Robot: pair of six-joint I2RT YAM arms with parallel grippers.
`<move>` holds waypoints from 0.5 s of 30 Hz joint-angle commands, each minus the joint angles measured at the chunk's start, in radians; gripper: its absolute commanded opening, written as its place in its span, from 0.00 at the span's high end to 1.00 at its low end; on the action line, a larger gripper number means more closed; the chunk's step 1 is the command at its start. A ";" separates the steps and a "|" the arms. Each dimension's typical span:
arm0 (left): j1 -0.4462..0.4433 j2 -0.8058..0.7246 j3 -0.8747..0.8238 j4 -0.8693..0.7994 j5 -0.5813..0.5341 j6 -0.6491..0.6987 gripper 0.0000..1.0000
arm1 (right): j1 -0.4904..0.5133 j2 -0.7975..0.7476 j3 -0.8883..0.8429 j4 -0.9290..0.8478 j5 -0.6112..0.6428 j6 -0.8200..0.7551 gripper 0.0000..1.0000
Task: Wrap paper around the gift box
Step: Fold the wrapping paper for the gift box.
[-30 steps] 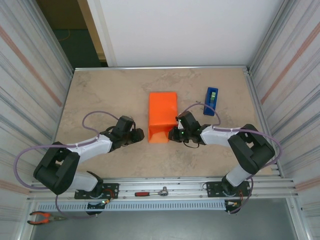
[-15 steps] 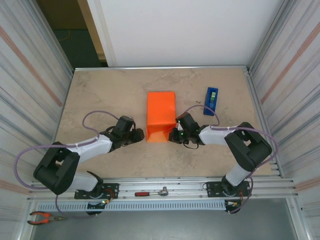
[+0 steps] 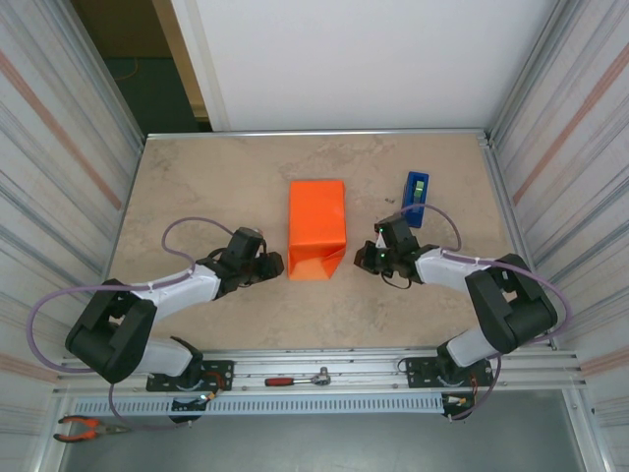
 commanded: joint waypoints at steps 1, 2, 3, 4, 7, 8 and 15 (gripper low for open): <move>-0.002 0.006 -0.001 0.012 -0.015 0.019 0.50 | 0.032 0.033 0.040 0.010 -0.012 0.000 1.00; -0.001 0.008 -0.001 0.010 -0.012 0.019 0.50 | 0.042 0.046 0.049 0.015 -0.008 0.004 1.00; -0.002 0.007 -0.001 0.009 -0.012 0.021 0.50 | 0.049 0.059 0.060 0.021 -0.008 0.007 1.00; -0.002 0.008 0.000 0.008 -0.013 0.021 0.50 | 0.055 0.069 0.071 0.026 -0.008 0.011 1.00; -0.002 0.010 -0.001 0.007 -0.011 0.022 0.50 | 0.072 0.109 0.107 0.036 -0.008 0.017 1.00; -0.001 0.011 -0.001 0.007 -0.011 0.021 0.50 | 0.078 0.122 0.119 0.038 -0.005 0.018 1.00; -0.002 0.014 -0.004 0.009 -0.009 0.021 0.50 | 0.104 0.196 0.152 0.074 -0.012 0.045 1.00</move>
